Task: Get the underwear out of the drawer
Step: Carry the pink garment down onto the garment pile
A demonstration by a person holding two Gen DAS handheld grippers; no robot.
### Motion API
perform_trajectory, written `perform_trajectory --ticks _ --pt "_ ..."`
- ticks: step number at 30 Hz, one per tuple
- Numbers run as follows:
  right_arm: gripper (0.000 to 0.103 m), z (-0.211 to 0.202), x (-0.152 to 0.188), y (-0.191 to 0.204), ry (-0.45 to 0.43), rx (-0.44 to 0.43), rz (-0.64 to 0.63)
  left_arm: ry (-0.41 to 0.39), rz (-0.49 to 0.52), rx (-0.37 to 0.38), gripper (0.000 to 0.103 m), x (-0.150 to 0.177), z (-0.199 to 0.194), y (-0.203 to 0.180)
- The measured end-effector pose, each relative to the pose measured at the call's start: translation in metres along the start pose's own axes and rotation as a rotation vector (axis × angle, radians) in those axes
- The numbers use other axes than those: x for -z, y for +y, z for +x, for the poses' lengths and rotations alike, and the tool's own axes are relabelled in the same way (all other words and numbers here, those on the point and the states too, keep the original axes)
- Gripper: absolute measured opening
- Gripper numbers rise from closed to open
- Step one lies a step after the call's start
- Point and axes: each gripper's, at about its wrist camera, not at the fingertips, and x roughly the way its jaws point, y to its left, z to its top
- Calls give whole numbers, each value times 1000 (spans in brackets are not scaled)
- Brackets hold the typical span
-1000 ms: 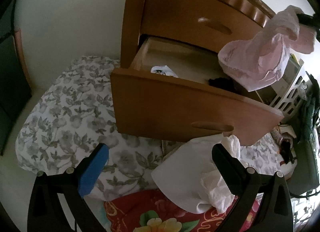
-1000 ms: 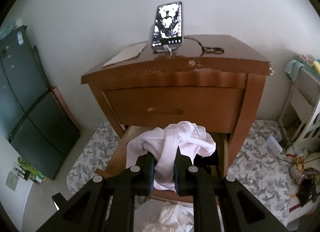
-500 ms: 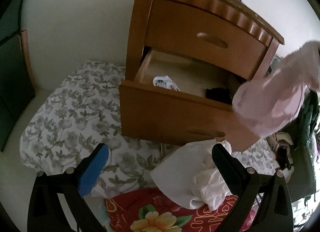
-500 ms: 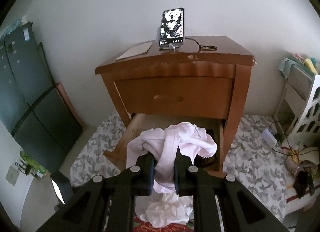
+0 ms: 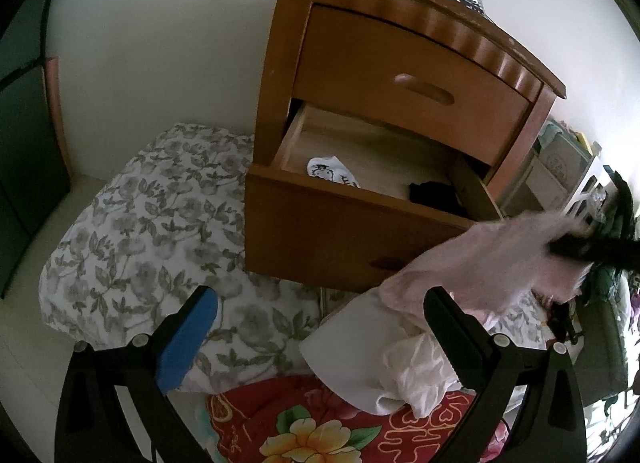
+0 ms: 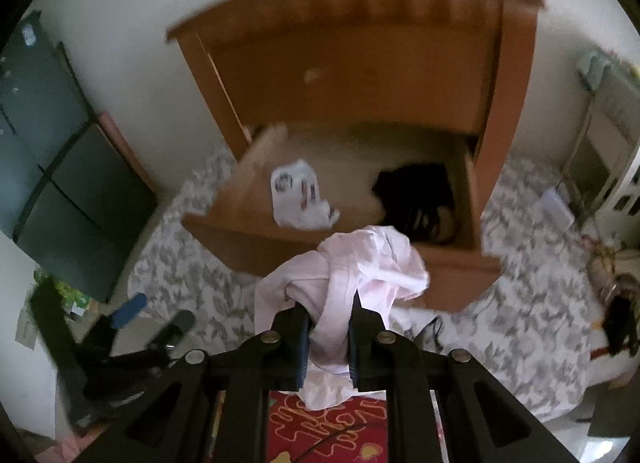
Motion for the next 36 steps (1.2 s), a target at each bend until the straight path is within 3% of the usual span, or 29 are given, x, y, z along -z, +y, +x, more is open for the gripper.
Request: perform_trajectory --ticks 8,19,27,32,36 --pt "16 74 26 -1 151 6 47 17 -7 -3 103 2 6 2" --pt "17 124 72 -10 272 17 104 55 -4 3 103 7 15 1" --pt "19 134 92 -16 305 19 137 67 31 9 103 12 16 -8" --pt "21 123 91 -14 266 15 131 79 44 9 103 15 19 -10" --pt "28 115 92 -12 226 20 137 87 51 8 103 18 21 -12"
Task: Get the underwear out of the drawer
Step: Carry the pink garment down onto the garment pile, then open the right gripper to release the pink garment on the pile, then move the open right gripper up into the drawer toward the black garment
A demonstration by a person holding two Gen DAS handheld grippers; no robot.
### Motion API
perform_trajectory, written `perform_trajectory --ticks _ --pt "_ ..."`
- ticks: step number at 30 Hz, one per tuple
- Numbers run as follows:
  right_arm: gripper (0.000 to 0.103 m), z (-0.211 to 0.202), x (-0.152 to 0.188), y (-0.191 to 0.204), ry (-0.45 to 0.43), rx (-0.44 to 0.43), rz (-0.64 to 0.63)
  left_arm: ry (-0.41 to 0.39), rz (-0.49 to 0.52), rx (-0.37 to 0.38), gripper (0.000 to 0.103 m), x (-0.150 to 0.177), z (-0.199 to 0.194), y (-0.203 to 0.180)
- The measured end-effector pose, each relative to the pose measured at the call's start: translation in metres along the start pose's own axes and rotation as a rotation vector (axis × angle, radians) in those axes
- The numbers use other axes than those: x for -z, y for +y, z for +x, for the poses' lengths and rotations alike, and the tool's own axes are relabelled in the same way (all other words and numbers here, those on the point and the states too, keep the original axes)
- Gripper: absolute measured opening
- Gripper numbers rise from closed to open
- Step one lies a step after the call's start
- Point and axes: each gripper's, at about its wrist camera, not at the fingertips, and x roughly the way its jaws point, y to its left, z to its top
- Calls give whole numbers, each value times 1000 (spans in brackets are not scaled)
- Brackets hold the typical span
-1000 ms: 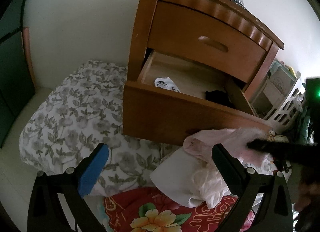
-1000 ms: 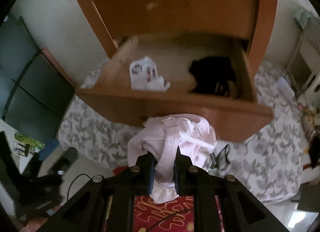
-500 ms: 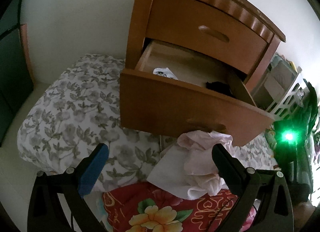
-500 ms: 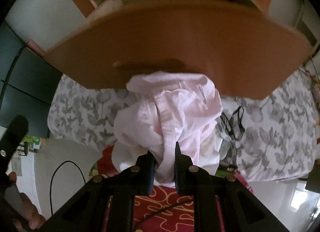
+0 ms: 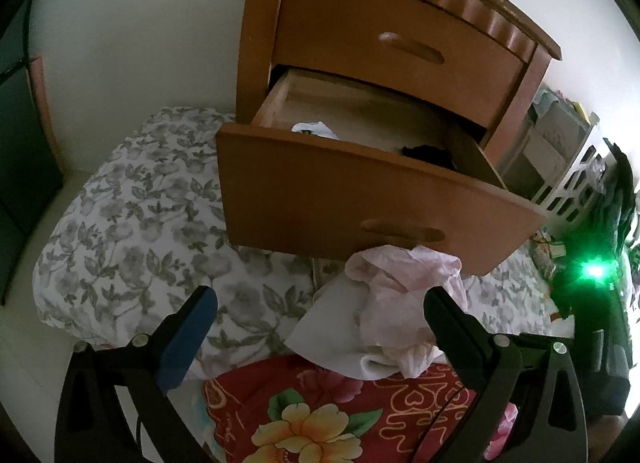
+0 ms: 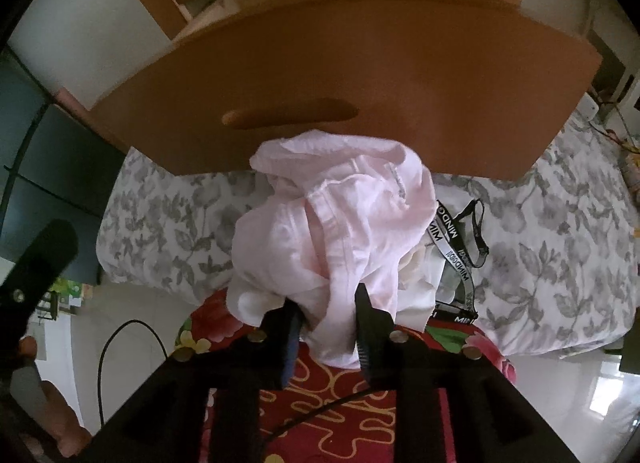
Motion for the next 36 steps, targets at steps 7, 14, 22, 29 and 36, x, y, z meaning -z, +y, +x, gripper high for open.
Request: perform_trajectory --ticks 7,14,22,29,36 --pt "53 -17 6 -2 -86 34 17 24 10 -12 103 6 9 -4" --pt "71 -34 11 -4 -167 68 20 20 13 -18 103 8 9 -6" --pt "103 -43 16 -9 -219 92 32 -4 13 -33 103 8 8 -6" --pt "103 -43 20 -12 -240 105 25 -38 3 -41 103 8 6 -4" --pt "103 -46 24 -21 -258 125 55 -45 2 -40 103 8 5 -4"
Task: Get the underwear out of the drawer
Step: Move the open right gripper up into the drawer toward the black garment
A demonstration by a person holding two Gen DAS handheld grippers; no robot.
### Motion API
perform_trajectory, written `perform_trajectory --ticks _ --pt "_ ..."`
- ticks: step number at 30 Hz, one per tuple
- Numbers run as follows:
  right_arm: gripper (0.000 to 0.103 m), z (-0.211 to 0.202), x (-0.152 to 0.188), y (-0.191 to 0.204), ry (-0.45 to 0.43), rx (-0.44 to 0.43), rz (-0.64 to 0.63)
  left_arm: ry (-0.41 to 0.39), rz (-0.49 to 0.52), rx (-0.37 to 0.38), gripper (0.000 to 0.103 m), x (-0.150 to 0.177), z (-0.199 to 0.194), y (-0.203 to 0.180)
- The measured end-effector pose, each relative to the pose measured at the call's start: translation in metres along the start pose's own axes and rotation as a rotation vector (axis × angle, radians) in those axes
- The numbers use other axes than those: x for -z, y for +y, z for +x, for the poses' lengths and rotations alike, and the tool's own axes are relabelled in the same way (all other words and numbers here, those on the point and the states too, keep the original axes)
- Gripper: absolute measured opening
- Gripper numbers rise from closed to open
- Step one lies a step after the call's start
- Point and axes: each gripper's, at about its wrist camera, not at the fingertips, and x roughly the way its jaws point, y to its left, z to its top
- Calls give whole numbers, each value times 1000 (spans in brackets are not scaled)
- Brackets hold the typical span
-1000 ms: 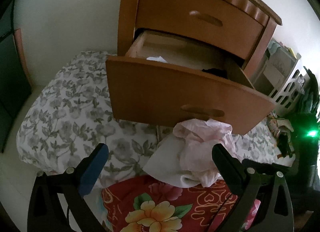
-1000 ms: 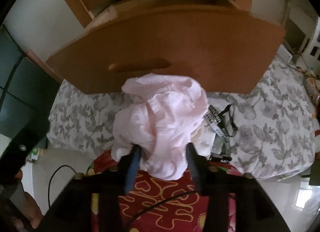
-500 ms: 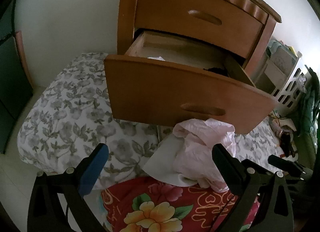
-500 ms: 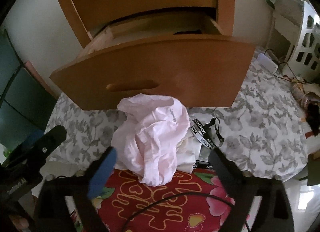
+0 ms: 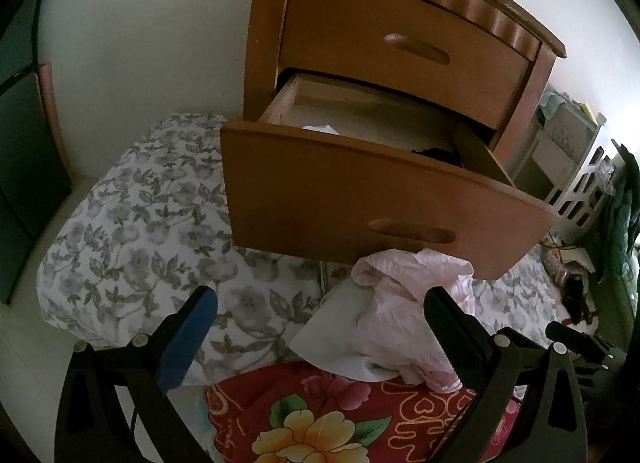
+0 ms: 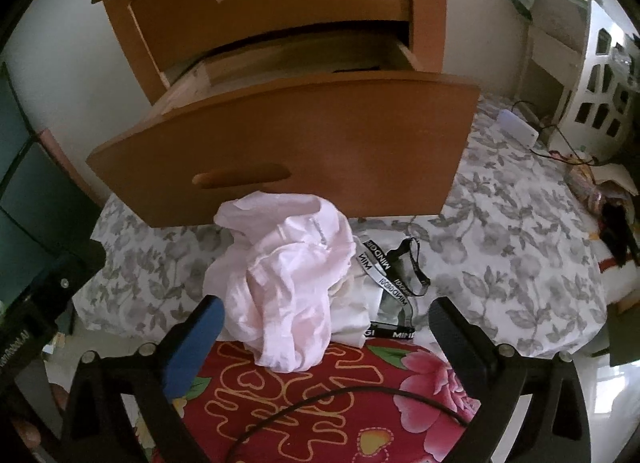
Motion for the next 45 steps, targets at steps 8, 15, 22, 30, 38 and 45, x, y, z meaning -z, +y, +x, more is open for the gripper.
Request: perform_trajectory --ticks 8,15,22,30,38,45 --pt "103 -21 -9 -1 -83 -33 -2 -11 -20 18 103 -1 -1 1" --pt "103 -35 -23 -6 -152 -46 -7 -11 -47 19 103 -4 1 5" --pt "103 -32 -37 -6 -149 -83 -38 5 -51 15 103 -8 8 6" --pt "103 -35 -67 -3 -165 -115 -68 36 -46 17 103 -16 19 4" --pt "103 -43 -110 1 -179 -130 -135 48 -53 8 103 -26 30 4" --pt "99 -42 -163 -4 -143 -162 -163 52 -64 -7 103 -29 36 11"
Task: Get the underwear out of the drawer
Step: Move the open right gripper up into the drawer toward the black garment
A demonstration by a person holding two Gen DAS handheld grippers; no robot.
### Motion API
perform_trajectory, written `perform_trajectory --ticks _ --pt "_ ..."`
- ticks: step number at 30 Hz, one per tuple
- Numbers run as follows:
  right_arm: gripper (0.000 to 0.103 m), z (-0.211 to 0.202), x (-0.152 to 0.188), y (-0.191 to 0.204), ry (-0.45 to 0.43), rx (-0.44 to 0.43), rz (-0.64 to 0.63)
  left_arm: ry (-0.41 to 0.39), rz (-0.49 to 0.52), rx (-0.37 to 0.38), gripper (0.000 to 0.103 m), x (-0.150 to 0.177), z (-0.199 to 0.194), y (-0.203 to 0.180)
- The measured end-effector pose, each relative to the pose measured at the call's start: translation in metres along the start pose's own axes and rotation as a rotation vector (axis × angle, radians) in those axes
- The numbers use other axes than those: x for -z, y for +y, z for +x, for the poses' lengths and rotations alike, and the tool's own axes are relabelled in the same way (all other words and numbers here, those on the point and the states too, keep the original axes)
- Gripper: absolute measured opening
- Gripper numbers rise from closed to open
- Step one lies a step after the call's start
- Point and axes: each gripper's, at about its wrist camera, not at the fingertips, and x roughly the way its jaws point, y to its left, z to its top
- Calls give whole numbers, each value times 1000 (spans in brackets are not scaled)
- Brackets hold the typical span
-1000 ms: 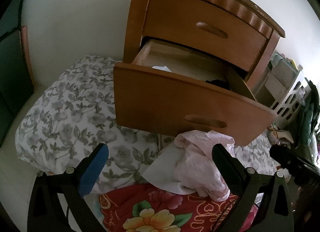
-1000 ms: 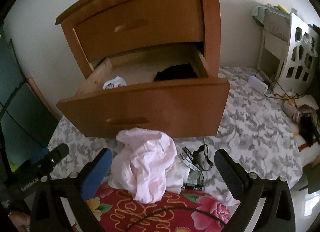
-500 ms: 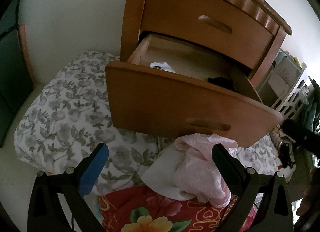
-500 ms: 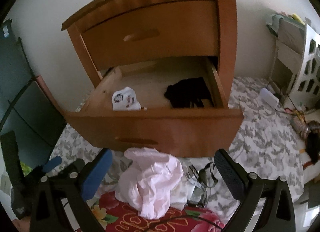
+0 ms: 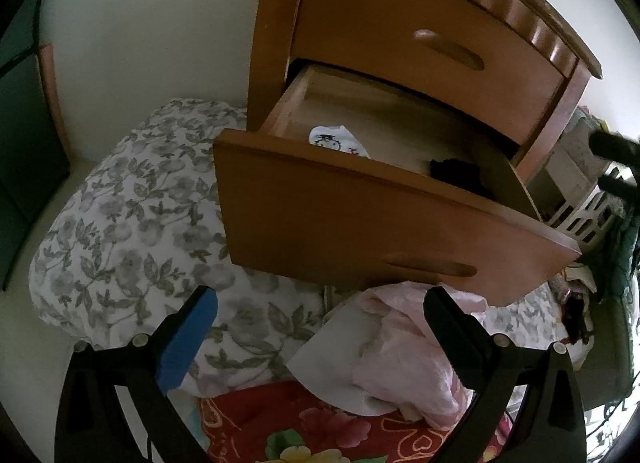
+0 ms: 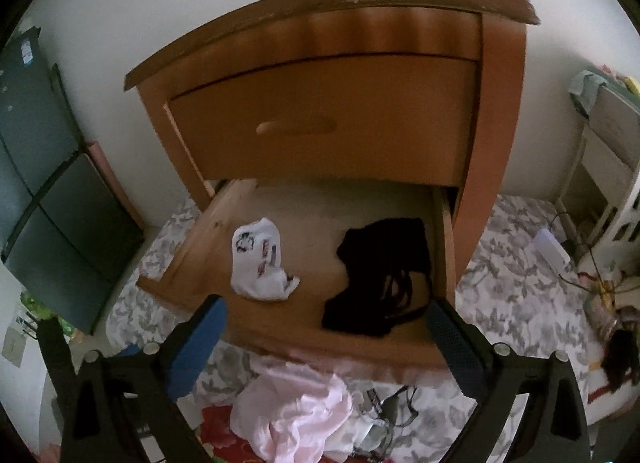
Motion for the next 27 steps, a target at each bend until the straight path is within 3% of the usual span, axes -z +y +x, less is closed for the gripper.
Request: perform_trajectory --ticks 3,9,15,27 --pt "96 13 -19 -6 51 -3 -9 -3 -4 1 103 -1 2 2" --pt "87 66 -47 -21 248 1 25 7 -7 10 103 -2 7 7" --pt "84 121 -43 -30 425 53 39 24 -13 15 103 -3 15 12" --pt "77 198 -30 -41 651 128 52 53 -36 21 103 -4 30 23"
